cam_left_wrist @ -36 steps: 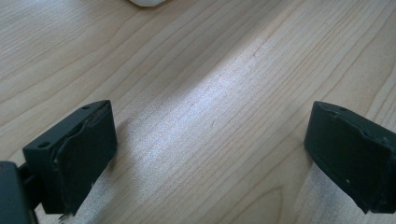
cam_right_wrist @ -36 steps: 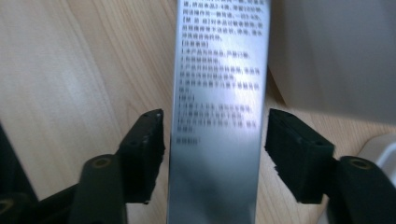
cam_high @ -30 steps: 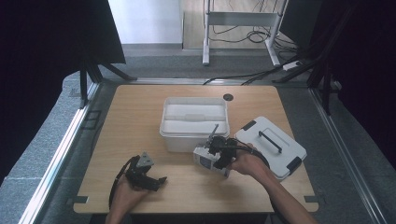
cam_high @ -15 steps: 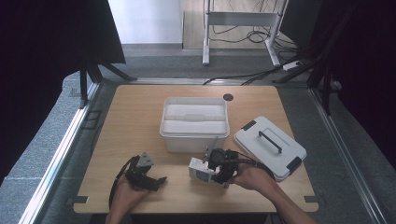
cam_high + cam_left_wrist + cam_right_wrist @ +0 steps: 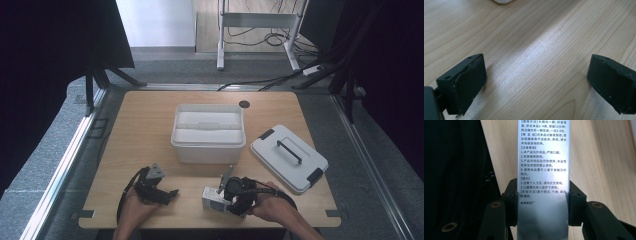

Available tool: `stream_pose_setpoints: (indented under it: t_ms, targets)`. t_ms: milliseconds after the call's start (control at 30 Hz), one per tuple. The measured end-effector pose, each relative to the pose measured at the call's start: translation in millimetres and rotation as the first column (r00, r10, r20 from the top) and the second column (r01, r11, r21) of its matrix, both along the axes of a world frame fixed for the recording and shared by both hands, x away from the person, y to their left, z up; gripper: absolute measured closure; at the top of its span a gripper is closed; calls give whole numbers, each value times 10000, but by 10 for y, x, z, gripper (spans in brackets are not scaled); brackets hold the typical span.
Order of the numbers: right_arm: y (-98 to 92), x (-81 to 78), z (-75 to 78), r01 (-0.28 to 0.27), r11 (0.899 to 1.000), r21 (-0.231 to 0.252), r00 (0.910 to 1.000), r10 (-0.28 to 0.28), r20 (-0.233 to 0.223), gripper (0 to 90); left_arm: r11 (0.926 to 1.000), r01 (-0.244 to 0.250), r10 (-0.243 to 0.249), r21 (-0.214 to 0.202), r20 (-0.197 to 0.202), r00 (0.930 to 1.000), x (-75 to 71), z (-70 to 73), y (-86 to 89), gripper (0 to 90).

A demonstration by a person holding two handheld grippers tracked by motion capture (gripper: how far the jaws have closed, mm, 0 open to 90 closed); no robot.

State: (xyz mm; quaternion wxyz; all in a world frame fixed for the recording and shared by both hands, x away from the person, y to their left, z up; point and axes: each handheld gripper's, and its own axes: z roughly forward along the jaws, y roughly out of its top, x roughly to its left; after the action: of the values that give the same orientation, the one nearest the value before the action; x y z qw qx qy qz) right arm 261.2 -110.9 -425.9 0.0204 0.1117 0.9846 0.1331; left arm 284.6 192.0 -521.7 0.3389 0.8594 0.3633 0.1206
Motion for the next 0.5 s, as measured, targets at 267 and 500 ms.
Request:
stream_pose_setpoints:
  t_ms: [267, 500]
  targets:
    - [-29, 18, 74, 19, 9993, 373, 9999, -23, 116, 447, 10000, -1, 1, -2, -2, 10000, 0, 0, 0, 22]
    - [-42, 82, 289, 43, 9977, 677, 10000, -38, -73, 428, 10000, -4, 4, 0, 0, 10000, 0, 0, 0, 22]
